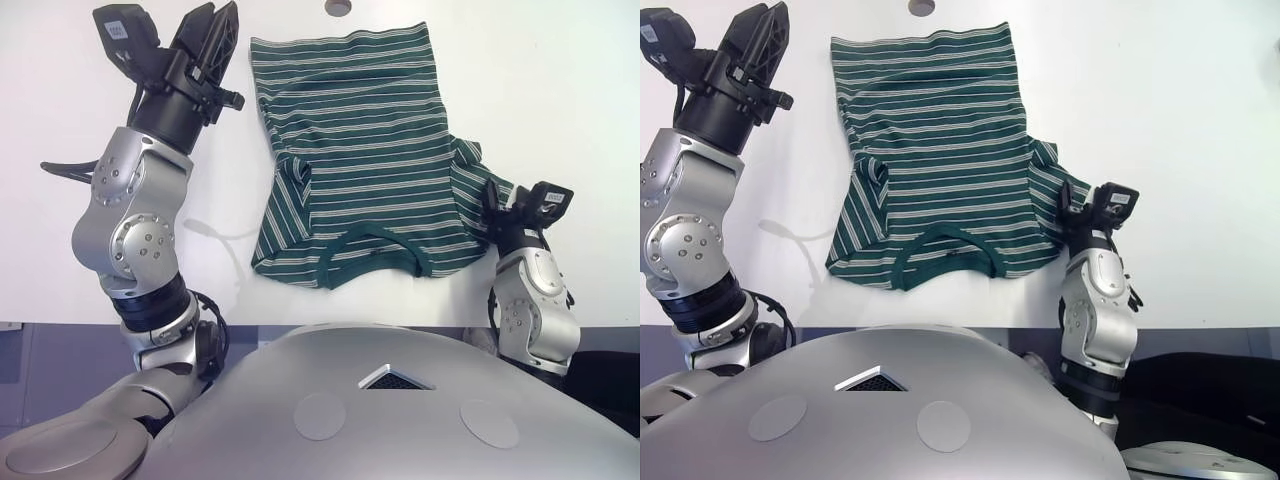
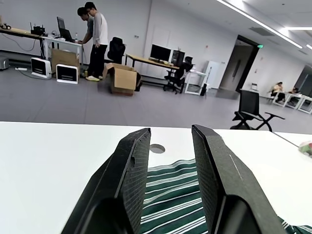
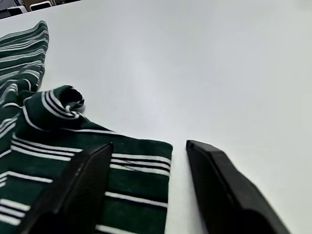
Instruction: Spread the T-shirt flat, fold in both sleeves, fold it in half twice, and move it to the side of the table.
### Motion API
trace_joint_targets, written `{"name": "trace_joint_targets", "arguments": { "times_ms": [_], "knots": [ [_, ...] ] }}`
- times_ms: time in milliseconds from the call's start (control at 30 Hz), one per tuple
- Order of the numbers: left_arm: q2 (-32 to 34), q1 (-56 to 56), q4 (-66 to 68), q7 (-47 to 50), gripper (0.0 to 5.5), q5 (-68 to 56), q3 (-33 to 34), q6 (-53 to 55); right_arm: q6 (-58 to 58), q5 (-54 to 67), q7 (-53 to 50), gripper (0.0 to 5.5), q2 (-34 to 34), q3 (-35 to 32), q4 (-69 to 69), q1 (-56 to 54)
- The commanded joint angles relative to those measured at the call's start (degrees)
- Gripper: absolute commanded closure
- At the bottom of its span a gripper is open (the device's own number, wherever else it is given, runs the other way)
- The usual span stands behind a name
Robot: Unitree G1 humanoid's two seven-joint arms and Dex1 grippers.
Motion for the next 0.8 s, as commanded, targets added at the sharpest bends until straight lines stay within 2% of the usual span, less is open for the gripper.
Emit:
{"name": "trace_joint_targets", "arguments": {
  "times_ms": [33, 400, 500, 800],
  "knots": [
    [1.11, -0.91, 1.51, -0.19, 3.94, 0.44, -0.14, -0.90, 2.02, 0.75, -0.85, 3.42, 2.11, 1.03, 0.45, 1.43],
    [2.30, -0.43, 3.08, -1.05, 3.94, 0.49, -0.38, -2.61, -1.54, -1.72, -3.02, 5.48, 3.40, 1.04, 0.02, 2.09],
    [2.43, -0.25, 3.32, -1.04, 3.94, 0.53, -0.51, -2.82, -3.15, -2.70, -2.89, 5.48, 2.93, 1.84, -0.76, 1.96],
    [2.40, 1.39, 3.50, -1.31, 3.94, 1.13, -1.44, -4.38, -2.96, 1.63, 10.34, 5.48, -2.95, 12.91, -10.81, 1.89]
  ]
}}
